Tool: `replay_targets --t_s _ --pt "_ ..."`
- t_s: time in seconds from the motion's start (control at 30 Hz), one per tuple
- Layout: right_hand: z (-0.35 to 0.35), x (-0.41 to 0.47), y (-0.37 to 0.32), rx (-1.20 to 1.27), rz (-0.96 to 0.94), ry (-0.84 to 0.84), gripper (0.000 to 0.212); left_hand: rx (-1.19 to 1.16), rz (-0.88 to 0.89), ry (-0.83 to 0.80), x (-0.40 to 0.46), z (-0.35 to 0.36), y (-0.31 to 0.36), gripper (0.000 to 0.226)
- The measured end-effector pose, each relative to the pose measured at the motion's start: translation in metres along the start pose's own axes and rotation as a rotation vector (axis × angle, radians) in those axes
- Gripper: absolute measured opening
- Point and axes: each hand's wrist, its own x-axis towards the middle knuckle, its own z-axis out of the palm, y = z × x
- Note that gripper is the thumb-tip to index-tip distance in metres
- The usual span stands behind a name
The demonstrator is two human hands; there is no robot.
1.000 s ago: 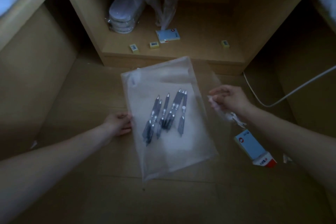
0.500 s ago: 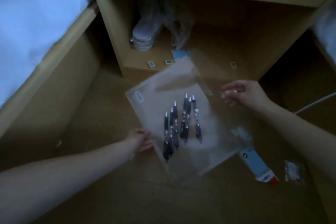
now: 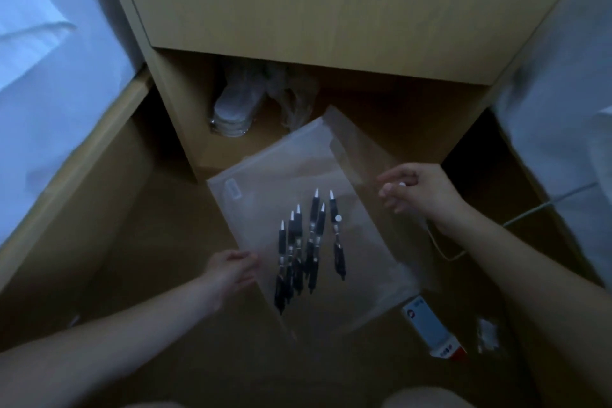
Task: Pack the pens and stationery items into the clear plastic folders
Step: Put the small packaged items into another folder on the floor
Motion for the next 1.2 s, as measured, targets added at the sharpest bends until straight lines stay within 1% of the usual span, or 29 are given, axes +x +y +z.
replay_targets --t_s 0.07,0.13,0.17,0.27,0.33,0.5,0.63,0.7,0.77,0.83,0.87,0.9,0.93,0.97,1.0,1.07,1.13,1.2 --pt "0.002 0.000 0.008 -0.043 0.009 0.010 0.017 0.036 0.013 0.006 0.005 0.001 -0.007 0.014" --pt "0.008 0.001 0.018 -0.101 0.027 0.035 0.020 0.040 0.010 0.009 0.011 0.003 -0.016 0.006" --pt "0.012 0.001 0.024 -0.140 0.031 0.046 0.021 0.034 0.001 0.013 0.015 0.004 -0.021 0.008" --pt "0.030 0.000 0.046 -0.312 0.009 0.053 0.021 0.041 -0.054 0.021 0.027 0.007 -0.043 0.013" --pt "0.046 0.000 0.066 -0.364 0.014 0.043 0.022 0.052 -0.091 0.023 0.033 0.008 -0.059 0.015" --pt "0.091 -0.009 0.107 -0.334 0.074 -0.007 0.024 0.078 -0.113 0.030 0.041 0.008 -0.091 0.024" --pt "0.132 -0.018 0.129 -0.280 0.113 -0.033 0.022 0.145 -0.137 0.058 0.038 0.008 -0.105 0.024" --pt "0.150 -0.022 0.137 -0.234 0.125 -0.017 0.022 0.257 -0.143 0.018 0.037 0.003 -0.108 0.029" --pt "0.161 -0.027 0.140 -0.189 0.111 -0.007 0.021 0.595 -0.111 -0.083 0.036 -0.005 -0.108 0.040" --pt "0.167 -0.033 0.141 -0.149 0.066 -0.017 0.016 1.030 0.011 -0.176 0.034 -0.008 -0.100 0.044" --pt "0.169 -0.036 0.142 -0.138 0.050 -0.025 0.016 1.243 0.126 -0.184 0.033 -0.006 -0.094 0.041" --pt "0.170 -0.038 0.145 -0.127 0.039 -0.025 0.017 1.392 0.269 -0.172 0.032 -0.001 -0.088 0.036" --pt "0.171 -0.040 0.148 -0.123 0.035 -0.020 0.017 1.438 0.409 -0.168 0.032 0.005 -0.084 0.029" --pt "0.172 -0.042 0.152 -0.117 0.037 -0.009 0.017 1.431 0.523 -0.198 0.034 0.012 -0.080 0.023" --pt "0.174 -0.044 0.155 -0.107 0.043 0.002 0.015 1.414 0.611 -0.233 0.037 0.021 -0.080 0.023" --pt "0.175 -0.047 0.158 -0.089 0.049 0.017 0.017 1.428 0.744 -0.301 0.046 0.038 -0.082 0.032" --pt "0.176 -0.050 0.159 -0.110 0.012 0.024 0.020 1.482 0.883 -0.294 0.059 0.051 -0.085 0.043" --pt "0.176 -0.051 0.160 -0.130 -0.031 0.050 0.020 1.528 0.958 -0.300 0.068 0.059 -0.087 0.052"
